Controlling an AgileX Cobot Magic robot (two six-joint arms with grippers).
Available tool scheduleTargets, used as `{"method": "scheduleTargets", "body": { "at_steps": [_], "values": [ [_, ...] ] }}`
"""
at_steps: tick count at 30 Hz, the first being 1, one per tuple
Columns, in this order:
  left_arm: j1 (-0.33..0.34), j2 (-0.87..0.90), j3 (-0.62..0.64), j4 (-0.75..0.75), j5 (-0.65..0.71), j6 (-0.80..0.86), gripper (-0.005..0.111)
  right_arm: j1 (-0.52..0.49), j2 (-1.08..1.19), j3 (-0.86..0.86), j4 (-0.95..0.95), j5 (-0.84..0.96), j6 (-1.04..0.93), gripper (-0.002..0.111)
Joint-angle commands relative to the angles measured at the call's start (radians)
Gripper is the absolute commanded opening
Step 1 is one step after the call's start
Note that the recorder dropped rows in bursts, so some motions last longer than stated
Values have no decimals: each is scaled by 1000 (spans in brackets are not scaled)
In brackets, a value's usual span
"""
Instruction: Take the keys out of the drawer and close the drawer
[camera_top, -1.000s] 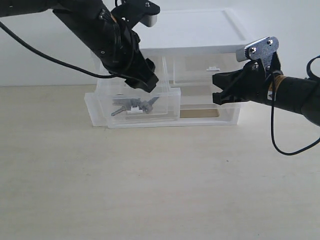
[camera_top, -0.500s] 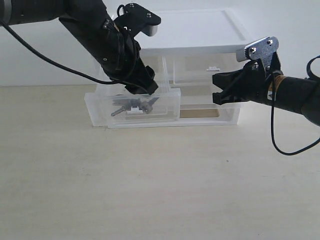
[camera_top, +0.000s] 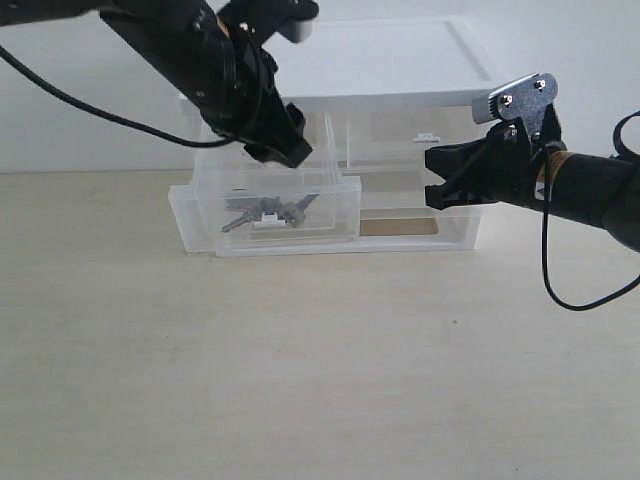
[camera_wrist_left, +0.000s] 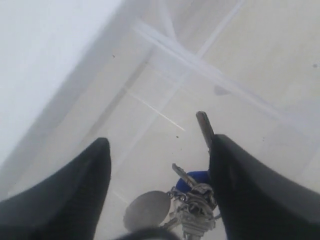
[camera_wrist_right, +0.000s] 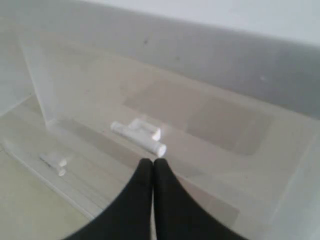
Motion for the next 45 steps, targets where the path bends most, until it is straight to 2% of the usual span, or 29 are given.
{"method": "scheduleTargets", "body": {
  "at_steps": [1, 4, 10, 15, 18, 26, 32, 40, 45],
  "values": [
    [1, -98, -7, -3, 23, 1, 49, -17, 5, -25, 126, 73, 2, 0],
    [1, -148, -5, -35, 65, 1, 38, -17, 5, -25, 126, 75, 2, 0],
    [1, -285, 100, -68, 68, 5, 5, -17, 5, -25, 126, 75, 2, 0],
    [1, -447, 259, -68, 1, 5, 4, -17, 5, -25, 126, 77, 2, 0],
    [1, -573, 384, -79, -87, -4, 4, -17, 5, -25, 126, 77, 2, 0],
    [1, -963, 726, -120, -282, -27, 4, -17, 5, -25, 126, 75, 2, 0],
    [1, -1268, 928, -157, -413, -72, 4, -17, 5, -25, 126, 75, 2, 0],
    [1, -1618, 1092, -157, -427, -107, 4, -17, 5, -25, 126, 75, 2, 0],
    [1, -1749, 1130, -155, -344, -131, 4, -17, 5, -25, 126, 75, 2, 0]
  ]
}}
